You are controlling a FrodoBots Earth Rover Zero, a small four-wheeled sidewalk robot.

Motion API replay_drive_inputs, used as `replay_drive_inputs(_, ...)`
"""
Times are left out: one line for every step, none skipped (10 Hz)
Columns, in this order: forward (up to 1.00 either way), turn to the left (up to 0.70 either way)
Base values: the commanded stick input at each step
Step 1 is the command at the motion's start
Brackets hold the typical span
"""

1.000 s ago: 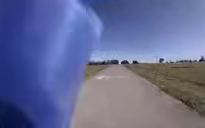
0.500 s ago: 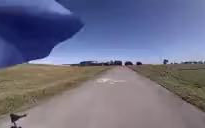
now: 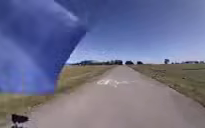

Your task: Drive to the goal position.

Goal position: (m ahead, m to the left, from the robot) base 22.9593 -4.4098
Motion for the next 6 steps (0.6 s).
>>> replay_drive_inputs(1.0,-0.4)
replay_drive_inputs(1.0,-0.4)
replay_drive_inputs(1.0,-0.4)
replay_drive_inputs(1.0,-0.4)
replay_drive_inputs(1.0,-0.4)
replay_drive_inputs(1.0,-0.4)
